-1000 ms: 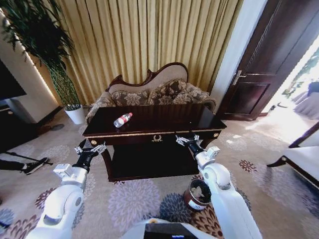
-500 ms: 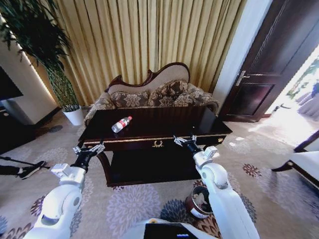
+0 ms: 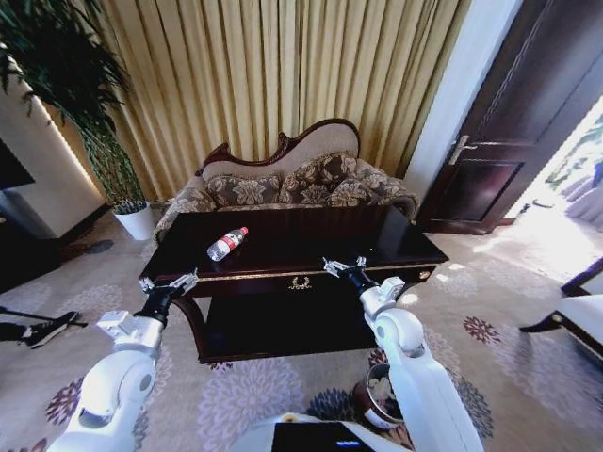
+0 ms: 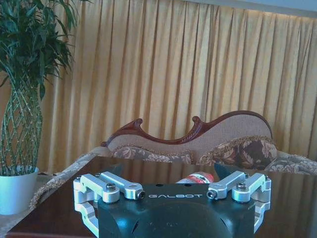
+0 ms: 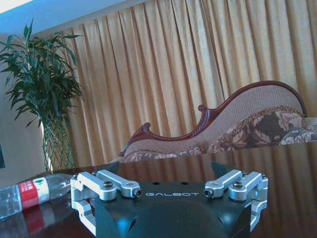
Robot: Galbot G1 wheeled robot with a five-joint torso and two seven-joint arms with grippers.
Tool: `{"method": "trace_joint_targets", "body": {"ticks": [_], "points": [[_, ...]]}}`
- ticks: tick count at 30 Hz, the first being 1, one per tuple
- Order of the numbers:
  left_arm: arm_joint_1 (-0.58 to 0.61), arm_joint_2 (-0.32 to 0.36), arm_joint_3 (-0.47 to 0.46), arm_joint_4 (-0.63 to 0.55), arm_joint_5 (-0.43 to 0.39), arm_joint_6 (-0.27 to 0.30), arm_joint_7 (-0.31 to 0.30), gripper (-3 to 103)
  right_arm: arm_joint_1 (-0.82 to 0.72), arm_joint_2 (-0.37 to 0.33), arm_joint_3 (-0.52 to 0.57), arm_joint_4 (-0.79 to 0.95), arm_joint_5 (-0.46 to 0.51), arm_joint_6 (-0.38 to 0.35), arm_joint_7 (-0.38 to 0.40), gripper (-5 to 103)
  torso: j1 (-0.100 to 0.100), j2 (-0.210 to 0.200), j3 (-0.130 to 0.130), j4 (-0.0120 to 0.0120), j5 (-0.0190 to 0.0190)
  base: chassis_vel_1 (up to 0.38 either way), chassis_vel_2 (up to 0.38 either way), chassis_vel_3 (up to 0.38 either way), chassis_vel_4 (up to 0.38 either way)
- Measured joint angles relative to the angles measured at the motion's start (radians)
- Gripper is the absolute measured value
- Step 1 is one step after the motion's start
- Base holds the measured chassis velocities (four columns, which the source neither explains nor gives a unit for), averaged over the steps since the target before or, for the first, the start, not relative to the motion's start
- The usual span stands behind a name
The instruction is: Move to the front of the table and place the trash on the table into the trash bin.
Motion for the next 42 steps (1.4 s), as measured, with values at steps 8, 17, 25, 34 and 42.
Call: {"method": "trace_joint_targets", "body": {"ticks": [8,17,25,34,42], "points": [[-0.062,0.189,-0.058,0.013,-0.304,0.057,-0.042,100,-0.009,-0.006,0.033,0.011,0.0,0.016,0.0,100,0.0,0.0,0.0,-0.0003,-0.0003,-0.048,0.06,0.049,-0.061],[-0.133,0.384,-0.096,0.144,-0.393,0.072,0.023,100,-0.001,0.03,0.023,-0.011,-0.023,0.026,0.0,100,0.0,0.0,0.0,0.0003,-0.0002,0.0,0.0,0.0,0.0],[-0.259,0.439,-0.039,0.285,-0.512,0.17,0.079,100,-0.011,0.042,0.017,-0.029,-0.049,0.036,0.0,100,0.0,0.0,0.0,0.0001,-0.0003,0.0,0.0,0.0,0.0],[-0.551,0.464,0.155,0.517,-0.519,0.271,0.121,100,-0.015,0.045,0.019,-0.032,-0.051,0.04,0.0,100,0.0,0.0,0.0,-0.0005,-0.0003,0.0,0.0,0.0,0.0],[-0.661,0.508,0.253,0.655,-0.507,0.273,0.187,100,-0.015,0.047,0.017,-0.034,-0.051,0.043,0.0,100,0.0,0.0,0.0,0.0002,-0.0001,0.0,0.0,0.0,0.0]]}}
